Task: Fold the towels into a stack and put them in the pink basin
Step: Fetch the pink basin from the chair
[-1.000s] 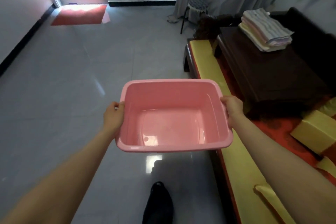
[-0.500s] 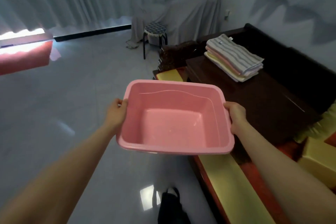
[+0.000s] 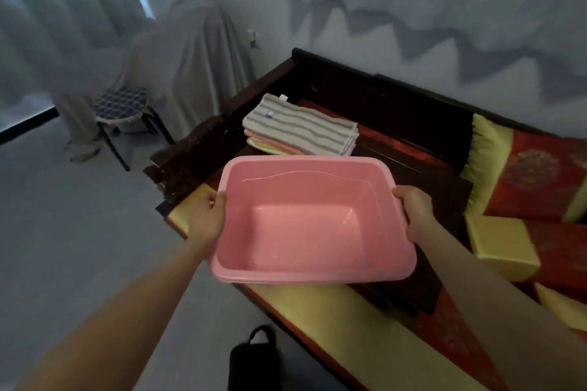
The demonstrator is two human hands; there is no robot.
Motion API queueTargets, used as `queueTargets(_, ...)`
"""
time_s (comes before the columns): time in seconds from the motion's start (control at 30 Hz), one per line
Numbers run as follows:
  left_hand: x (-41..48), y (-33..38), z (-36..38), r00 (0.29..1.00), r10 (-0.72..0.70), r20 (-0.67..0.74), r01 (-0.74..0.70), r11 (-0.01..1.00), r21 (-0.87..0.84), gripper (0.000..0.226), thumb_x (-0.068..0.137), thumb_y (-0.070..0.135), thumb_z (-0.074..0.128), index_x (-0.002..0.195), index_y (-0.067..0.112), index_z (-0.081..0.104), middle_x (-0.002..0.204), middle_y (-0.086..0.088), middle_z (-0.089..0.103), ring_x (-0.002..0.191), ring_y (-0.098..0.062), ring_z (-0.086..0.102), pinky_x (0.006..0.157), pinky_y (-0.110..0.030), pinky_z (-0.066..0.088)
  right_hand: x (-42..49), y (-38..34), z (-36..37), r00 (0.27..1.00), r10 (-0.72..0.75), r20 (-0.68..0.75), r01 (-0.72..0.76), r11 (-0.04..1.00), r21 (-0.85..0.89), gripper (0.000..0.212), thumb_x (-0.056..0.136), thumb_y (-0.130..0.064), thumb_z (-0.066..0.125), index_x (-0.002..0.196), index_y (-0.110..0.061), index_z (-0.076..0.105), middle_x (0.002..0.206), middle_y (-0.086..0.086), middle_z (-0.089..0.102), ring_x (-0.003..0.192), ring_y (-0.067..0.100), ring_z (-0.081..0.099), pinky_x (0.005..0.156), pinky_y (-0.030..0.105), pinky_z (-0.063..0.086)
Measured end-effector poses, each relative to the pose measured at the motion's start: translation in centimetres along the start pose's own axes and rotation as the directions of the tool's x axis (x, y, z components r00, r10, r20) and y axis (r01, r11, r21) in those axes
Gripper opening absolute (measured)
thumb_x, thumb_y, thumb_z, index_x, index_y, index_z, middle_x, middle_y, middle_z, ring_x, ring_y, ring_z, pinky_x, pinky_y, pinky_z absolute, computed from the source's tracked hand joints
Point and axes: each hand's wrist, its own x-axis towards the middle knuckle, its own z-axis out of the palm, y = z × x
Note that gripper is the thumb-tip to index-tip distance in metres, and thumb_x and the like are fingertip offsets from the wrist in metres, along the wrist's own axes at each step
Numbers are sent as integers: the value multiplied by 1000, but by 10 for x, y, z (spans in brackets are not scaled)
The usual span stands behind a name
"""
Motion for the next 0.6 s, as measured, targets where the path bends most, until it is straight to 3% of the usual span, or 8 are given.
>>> queueTargets(0.23,65,54,81,963,158,217,-170,985,35,33,96,32,41,84,2,49,80,-14,58,80,-32,55,72,-40,39,38,-12,-39,966,84,-245,-59,992,108,16,74,-14,60,86,-18,69,95,13,68,83,29,61,76,37,50)
queueTargets(0.43,65,81,148,898,194,396,-222,975,27,35,97,32,38,89,0,49,73,-9,56,68,-26,51,61,-35,38,42,-16,-91,905,101,-414,-61,992,108,14,79,-11,59,88,-16,68,76,5,60,64,19,51,56,25,39)
queueTargets(0.6,65,102,196,845,234,482,-282,959,28,29,98,32,37,94,6,50,77,-5,55,70,-22,53,65,-32,38,50,-3,-121,855,119,-505,-37,985,171,15,78,-6,58,79,-16,68,79,4,64,70,20,55,62,26,44)
